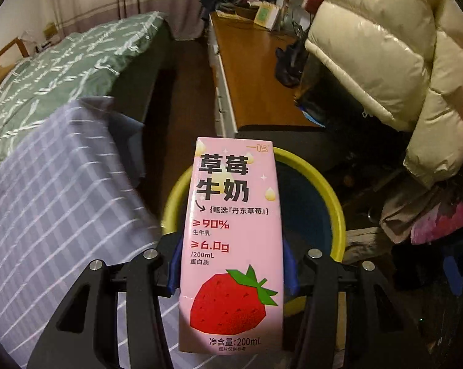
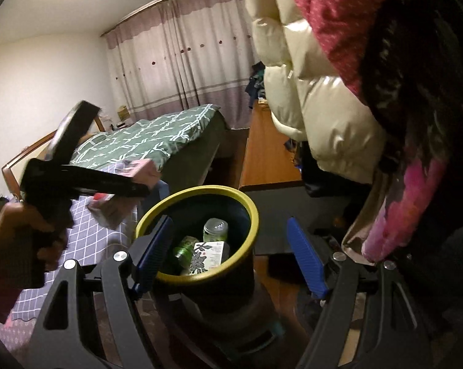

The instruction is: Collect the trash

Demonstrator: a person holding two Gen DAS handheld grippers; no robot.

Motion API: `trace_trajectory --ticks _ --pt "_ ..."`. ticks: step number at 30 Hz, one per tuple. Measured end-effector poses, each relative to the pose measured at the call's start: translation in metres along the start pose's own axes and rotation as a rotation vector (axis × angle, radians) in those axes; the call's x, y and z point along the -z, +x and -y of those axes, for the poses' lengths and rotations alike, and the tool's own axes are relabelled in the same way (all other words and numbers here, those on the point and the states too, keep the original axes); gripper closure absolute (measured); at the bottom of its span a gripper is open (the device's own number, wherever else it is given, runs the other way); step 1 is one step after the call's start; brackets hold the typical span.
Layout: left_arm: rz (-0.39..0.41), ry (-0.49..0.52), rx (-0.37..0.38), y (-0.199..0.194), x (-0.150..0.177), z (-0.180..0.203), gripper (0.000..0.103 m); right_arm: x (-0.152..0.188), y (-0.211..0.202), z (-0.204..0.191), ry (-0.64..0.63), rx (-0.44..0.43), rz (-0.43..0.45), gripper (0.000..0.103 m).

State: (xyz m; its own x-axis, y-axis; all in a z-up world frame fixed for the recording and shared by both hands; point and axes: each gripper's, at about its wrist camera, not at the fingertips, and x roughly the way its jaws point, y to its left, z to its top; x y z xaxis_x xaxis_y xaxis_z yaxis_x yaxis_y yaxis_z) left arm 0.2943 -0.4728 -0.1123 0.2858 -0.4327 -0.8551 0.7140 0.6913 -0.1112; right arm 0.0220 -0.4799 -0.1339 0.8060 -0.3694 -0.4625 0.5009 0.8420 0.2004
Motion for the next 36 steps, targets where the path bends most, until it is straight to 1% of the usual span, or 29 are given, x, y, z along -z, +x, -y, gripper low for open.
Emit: trace_trajectory --ticks 2,3,4,5,7,9,11,12,14,16,17,20,21,24,26,28,29,30,32,36 --pt "-0.014 -0.01 0.008 0.016 -0.008 0.003 0.053 -0.001 0.0 0.001 0.001 0.003 0.001 0.031" --pt "-0.009 -0.014 -0.004 0.023 -0.011 0.007 0.052 -0.001 -0.001 0.001 0.003 0.002 0.002 0.031" --pt "-0.003 -0.019 -0.012 0.028 -0.011 0.006 0.042 -0.002 -0.002 0.0 0.005 0.001 0.003 0.031" --pt "0.008 -0.026 -0.022 0.032 -0.013 0.008 0.029 -0.002 -0.003 0.0 0.005 0.001 0.005 0.031" --pt "0.028 -0.04 -0.039 0.032 -0.014 0.004 0.024 -0.002 -0.004 0.001 0.007 0.003 0.009 0.031" --pt "0.041 -0.055 -0.037 0.026 -0.013 -0.002 0.024 -0.001 -0.006 0.001 0.007 0.001 0.004 0.031" --pt "0.063 -0.077 -0.021 0.012 -0.008 -0.009 0.023 -0.002 -0.007 0.0 0.007 -0.003 0.001 0.031" --pt "0.088 -0.091 -0.013 -0.001 -0.003 -0.015 0.022 -0.002 -0.007 -0.002 0.004 -0.007 -0.002 0.031" --pt "0.162 -0.105 -0.022 -0.034 0.011 -0.025 0.012 -0.002 -0.005 -0.008 0.0 -0.021 -0.009 0.031" --pt "0.232 -0.102 -0.051 -0.067 0.026 -0.034 0.008 -0.002 -0.004 -0.014 -0.009 -0.041 -0.017 0.031" --pt "0.276 -0.099 -0.069 -0.086 0.037 -0.037 0.005 -0.001 -0.004 -0.018 -0.015 -0.049 -0.02 0.031" --pt "0.358 -0.091 -0.095 -0.131 0.065 -0.048 0.005 -0.001 -0.007 -0.031 -0.035 -0.079 -0.023 0.031" --pt "0.383 -0.087 -0.106 -0.149 0.082 -0.053 0.005 0.0 -0.008 -0.037 -0.042 -0.09 -0.023 0.031" --pt "0.411 -0.101 -0.161 -0.183 0.118 -0.068 0.005 0.002 -0.014 -0.053 -0.061 -0.124 -0.018 0.03" --pt "0.462 -0.127 -0.2 -0.211 0.15 -0.081 0.005 0.002 -0.018 -0.063 -0.081 -0.14 -0.014 0.029" --pt "0.525 -0.161 -0.272 -0.238 0.181 -0.092 0.005 0.002 -0.022 -0.073 -0.102 -0.161 -0.01 0.027" --pt "0.544 -0.174 -0.307 -0.248 0.193 -0.094 0.005 0.002 -0.025 -0.078 -0.108 -0.173 -0.008 0.027" --pt "0.566 -0.191 -0.361 -0.263 0.211 -0.099 0.005 0.002 -0.028 -0.083 -0.115 -0.186 -0.006 0.026" --pt "0.59 -0.217 -0.433 -0.286 0.238 -0.106 0.005 0.001 -0.034 -0.092 -0.13 -0.205 0.0 0.025" --pt "0.637 -0.286 -0.541 -0.327 0.288 -0.119 0.005 -0.001 -0.049 -0.108 -0.177 -0.229 0.019 0.022"
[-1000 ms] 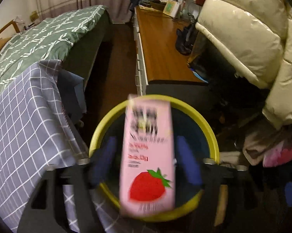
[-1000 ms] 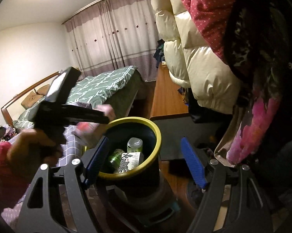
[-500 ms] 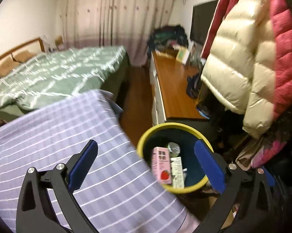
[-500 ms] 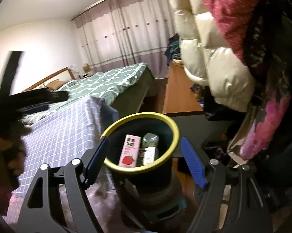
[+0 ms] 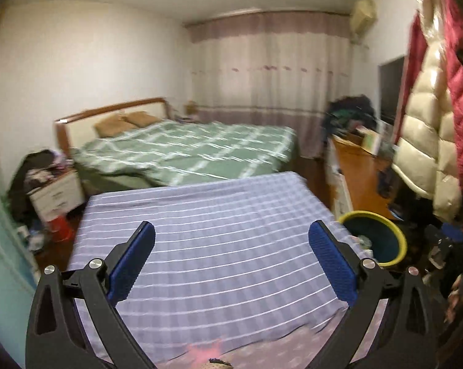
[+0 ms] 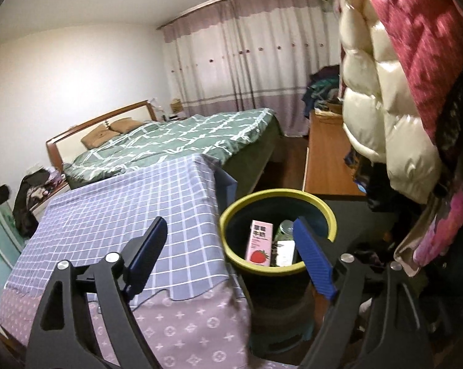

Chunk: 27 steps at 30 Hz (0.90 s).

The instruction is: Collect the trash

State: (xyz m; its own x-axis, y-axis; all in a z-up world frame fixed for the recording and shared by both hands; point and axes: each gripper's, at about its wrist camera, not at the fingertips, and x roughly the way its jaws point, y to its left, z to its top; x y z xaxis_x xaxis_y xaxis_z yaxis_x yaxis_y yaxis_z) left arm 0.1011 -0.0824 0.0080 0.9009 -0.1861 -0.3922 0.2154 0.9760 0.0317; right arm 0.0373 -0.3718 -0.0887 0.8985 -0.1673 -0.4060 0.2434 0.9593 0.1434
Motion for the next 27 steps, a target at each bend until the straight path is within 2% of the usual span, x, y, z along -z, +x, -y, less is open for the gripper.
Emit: trace_trajectory --ticks 2,6,11,18,27 --pt "0.029 -0.041 -0.05 -0.024 0.008 -0.023 0.005 -0.003 -0.007 -0.007 -0.014 -0.009 0.013 0.021" --pt "0.042 -0.119 -0.063 -0.058 0.023 -0.056 0.005 -0.005 -0.02 -0.019 -0.044 -0.019 0.021 0.017" --pt "0.062 -0.141 -0.099 -0.087 0.045 -0.067 0.005 -0.004 -0.031 -0.027 -0.062 -0.037 0.029 0.013" --pt "0.008 -0.165 -0.094 -0.092 0.064 -0.067 0.005 -0.001 -0.039 -0.034 -0.083 -0.041 0.033 0.01" --pt "-0.01 -0.16 -0.085 -0.085 0.063 -0.062 0.005 0.005 -0.033 -0.039 -0.102 -0.04 0.005 0.009"
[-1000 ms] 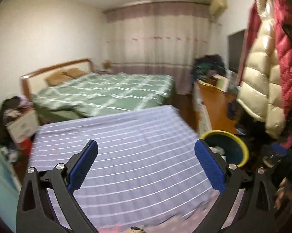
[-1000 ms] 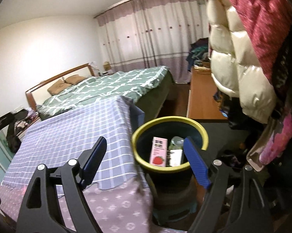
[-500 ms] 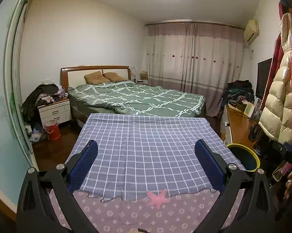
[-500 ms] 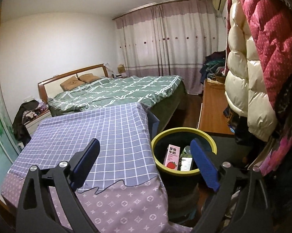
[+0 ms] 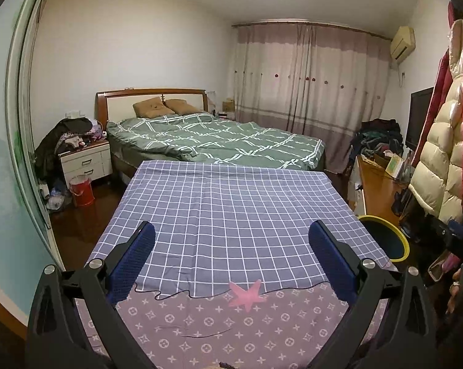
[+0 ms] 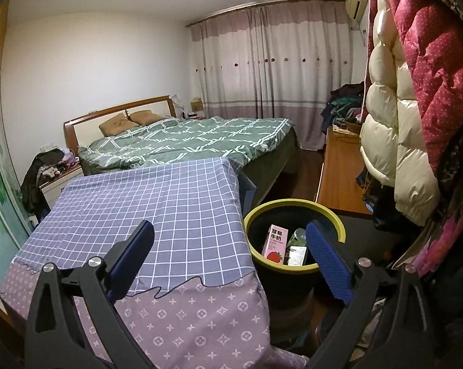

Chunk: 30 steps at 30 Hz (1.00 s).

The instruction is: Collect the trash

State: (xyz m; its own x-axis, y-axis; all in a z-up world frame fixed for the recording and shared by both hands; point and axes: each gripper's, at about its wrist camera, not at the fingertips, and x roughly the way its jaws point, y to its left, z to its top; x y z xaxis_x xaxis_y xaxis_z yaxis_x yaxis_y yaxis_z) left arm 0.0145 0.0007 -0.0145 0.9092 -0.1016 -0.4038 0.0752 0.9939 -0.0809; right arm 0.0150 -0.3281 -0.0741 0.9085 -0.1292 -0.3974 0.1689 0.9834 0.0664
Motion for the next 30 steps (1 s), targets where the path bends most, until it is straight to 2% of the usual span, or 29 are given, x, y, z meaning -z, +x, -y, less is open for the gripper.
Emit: trace_trajectory --ticks 30 --pt "-0.015 -0.01 0.012 0.009 -0.006 0.011 0.005 0.0 0.002 -0.003 -0.003 -0.02 -0.007 0.008"
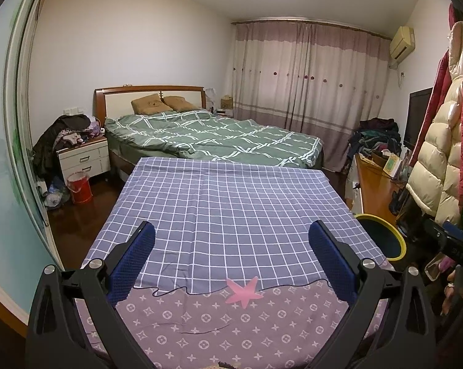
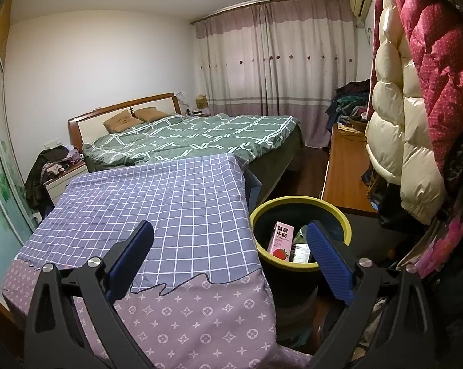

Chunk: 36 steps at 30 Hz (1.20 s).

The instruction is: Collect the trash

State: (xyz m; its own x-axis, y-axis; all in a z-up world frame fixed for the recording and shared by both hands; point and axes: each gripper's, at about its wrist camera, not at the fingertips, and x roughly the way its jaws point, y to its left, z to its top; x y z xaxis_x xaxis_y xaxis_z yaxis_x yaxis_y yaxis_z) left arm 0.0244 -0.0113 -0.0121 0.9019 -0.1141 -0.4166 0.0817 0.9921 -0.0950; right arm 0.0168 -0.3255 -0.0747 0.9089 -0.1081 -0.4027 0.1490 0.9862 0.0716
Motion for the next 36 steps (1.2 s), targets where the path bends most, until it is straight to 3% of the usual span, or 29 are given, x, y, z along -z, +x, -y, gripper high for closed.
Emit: trace_trajectory --ticks 36 --pt "-0.014 0.004 0.013 -0.0016 0.0075 0.0089 0.005 0.0028 0.003 0.0006 0.011 -0.011 -0.008 0.008"
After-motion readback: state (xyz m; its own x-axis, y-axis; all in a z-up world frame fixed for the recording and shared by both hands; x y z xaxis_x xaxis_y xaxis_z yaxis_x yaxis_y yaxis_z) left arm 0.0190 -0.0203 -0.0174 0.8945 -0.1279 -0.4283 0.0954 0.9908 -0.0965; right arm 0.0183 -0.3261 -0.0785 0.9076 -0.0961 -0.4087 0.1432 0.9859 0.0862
